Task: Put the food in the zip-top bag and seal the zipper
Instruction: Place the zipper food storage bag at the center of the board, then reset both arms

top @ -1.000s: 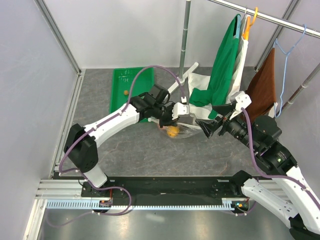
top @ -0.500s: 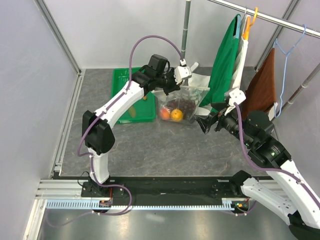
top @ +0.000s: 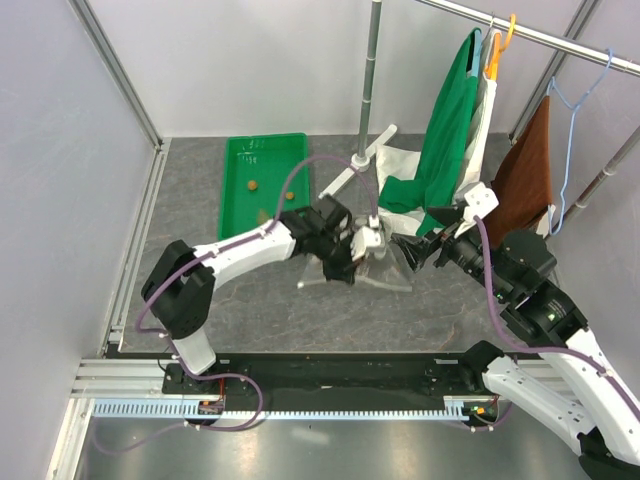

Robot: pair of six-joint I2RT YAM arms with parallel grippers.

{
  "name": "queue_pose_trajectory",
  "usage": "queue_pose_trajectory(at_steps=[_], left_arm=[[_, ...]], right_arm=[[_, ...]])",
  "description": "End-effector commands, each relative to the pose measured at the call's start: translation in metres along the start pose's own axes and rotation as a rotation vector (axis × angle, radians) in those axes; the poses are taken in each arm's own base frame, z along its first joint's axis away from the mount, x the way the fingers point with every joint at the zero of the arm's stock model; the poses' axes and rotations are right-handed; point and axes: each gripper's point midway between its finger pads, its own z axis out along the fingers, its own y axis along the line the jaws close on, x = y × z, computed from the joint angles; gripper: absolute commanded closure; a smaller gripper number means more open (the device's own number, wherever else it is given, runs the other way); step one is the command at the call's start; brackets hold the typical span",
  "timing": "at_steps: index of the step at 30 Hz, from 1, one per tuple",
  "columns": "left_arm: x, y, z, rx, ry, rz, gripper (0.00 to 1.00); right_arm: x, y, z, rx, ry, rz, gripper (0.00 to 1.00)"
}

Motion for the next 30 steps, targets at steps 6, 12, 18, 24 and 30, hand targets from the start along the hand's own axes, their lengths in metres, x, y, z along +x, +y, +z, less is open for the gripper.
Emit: queue_pose_trajectory(at_steps=[6, 12, 18, 24, 30], left_arm=[[0.03, -0.057, 0.024, 0.145, 0.017, -0.178, 0.76], [-0.025, -0.089, -0.037, 0.154, -0.218, -0.028, 0.14], [-0.069, -0.08, -0.127, 0.014, -0.377, -0.016, 0.0], [-0.052, 0.012, -0.24, -0.356, -0.412, -0.368, 0.0], [0.005, 0.007, -0.294, -0.714, -0.363, -0.412, 0.0]], right_arm=[[0.03, 0.0, 0.003, -0.017, 0.05, -0.016, 0.02], [0.025, -0.002, -0.005, 0.006, 0.041, -0.002, 0.02], [0.026, 0.012, -0.014, -0.089, 0.08, -0.021, 0.02], [0.028, 0.009, -0.032, -0.104, 0.136, -0.053, 0.02], [0.042, -0.005, -0.049, -0.028, 0.163, -0.066, 0.02]])
